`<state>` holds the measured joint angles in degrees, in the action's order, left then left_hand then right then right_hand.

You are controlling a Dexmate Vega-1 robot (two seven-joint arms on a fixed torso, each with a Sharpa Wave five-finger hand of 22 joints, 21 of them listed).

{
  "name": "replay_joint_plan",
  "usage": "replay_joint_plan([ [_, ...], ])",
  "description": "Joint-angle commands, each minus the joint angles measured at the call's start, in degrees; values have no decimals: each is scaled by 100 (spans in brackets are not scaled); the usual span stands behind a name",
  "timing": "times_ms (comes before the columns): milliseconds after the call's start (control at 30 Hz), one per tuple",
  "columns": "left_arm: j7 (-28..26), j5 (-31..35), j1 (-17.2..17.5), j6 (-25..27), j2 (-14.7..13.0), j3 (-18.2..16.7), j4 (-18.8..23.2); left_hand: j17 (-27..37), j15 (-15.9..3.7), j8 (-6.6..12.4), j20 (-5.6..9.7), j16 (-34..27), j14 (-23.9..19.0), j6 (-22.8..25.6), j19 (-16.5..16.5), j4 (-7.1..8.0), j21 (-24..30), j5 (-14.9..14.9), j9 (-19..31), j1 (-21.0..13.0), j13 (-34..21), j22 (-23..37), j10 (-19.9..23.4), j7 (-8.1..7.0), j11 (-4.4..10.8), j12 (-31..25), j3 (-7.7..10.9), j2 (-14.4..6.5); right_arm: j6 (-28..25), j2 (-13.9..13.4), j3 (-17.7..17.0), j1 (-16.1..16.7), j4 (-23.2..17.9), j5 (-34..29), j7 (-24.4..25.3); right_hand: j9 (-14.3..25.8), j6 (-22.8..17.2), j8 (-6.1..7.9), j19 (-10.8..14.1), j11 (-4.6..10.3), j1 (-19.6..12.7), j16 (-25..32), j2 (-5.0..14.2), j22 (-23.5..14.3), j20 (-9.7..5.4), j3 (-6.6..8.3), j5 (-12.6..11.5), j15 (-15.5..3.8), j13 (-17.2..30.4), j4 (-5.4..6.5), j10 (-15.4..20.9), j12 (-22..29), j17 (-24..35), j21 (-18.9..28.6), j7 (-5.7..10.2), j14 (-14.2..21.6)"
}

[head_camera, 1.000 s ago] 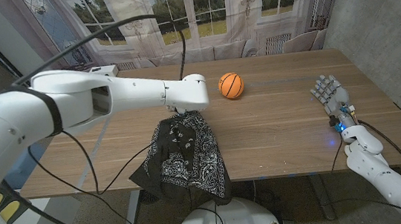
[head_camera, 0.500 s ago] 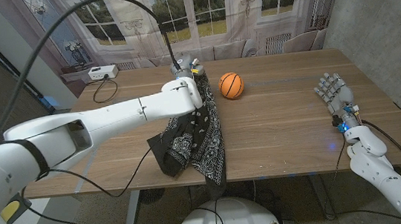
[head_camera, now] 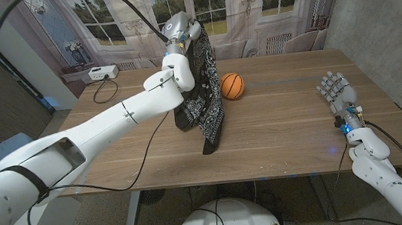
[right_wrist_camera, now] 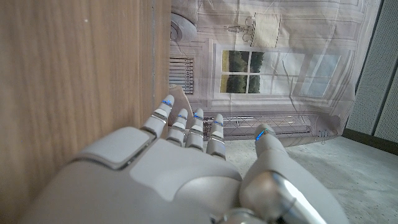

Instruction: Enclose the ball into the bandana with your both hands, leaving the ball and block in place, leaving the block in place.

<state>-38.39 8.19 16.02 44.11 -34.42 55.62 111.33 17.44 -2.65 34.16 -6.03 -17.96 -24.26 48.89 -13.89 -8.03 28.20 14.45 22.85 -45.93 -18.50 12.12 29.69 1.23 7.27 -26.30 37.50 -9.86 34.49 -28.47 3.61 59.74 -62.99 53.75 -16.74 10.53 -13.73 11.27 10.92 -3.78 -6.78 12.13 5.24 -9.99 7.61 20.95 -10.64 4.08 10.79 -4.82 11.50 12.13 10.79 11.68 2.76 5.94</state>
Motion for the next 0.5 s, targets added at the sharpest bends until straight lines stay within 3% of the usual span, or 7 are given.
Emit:
replay_joint_plan([
  [33, 983, 564, 507, -1254, 111, -1193, 372, 36, -393, 331, -33, 38, 80, -51, 41, 40, 22, 39, 57, 0, -16, 12, -53, -39, 17, 19, -5, -25, 44, -14, -22, 200, -247, -1, 57, 15, -57, 17, 65, 0, -9, -17, 5, -24, -1, 42, -39, 0, 21, 2, 19, -9, 10, 19, -19, 42],
  [200, 739, 1260, 530, -1064, 402, -1245, 294, 66, -406, 386, -45, 60, 168, -141, 65, 69, 32, 27, 131, 16, -23, 11, -119, -69, 26, 58, -33, -48, -32, -220, 42, 429, -596, -342, 474, 14, -58, 12, 72, 7, -49, -22, 16, -24, -9, 63, -41, 2, 22, -21, 35, -10, 4, 19, -16, 51],
  [300, 861, 1435, 492, -1075, 482, -1316, 275, 64, -418, 421, -38, 70, 174, -138, 61, 74, 41, 27, 159, 23, -25, 11, -150, -91, 55, 77, -31, -42, -191, -425, 82, 617, -892, -617, 854, 14, -92, 23, 75, 16, -95, -20, 0, -23, 2, 76, -40, 4, 22, -59, 59, -8, 0, 16, -18, 71],
  [367, 920, 1798, 397, -820, 541, -1215, 261, 64, -420, 433, -40, 79, 187, -154, 60, 85, 46, 25, 173, 36, -27, 11, -157, -102, 42, 83, -33, -39, -436, -603, 85, 844, -1275, -881, 1383, 13, -159, 42, 96, -28, -180, 0, -47, -22, 6, 92, -33, 31, 23, -134, 134, 9, -4, 18, -50, 156],
  [500, 978, 1988, 329, -942, 692, -1281, 136, 60, -448, 473, -21, 89, 186, -155, 41, 90, 62, 26, 205, 45, -30, 11, -150, -122, 58, 87, -28, -30, -751, -923, 92, 1123, -1688, -1162, 1745, 20, -376, 85, 210, -94, -333, 122, -207, -34, 108, 72, -2, 118, 39, -286, 456, 85, 15, 47, -147, 567],
])
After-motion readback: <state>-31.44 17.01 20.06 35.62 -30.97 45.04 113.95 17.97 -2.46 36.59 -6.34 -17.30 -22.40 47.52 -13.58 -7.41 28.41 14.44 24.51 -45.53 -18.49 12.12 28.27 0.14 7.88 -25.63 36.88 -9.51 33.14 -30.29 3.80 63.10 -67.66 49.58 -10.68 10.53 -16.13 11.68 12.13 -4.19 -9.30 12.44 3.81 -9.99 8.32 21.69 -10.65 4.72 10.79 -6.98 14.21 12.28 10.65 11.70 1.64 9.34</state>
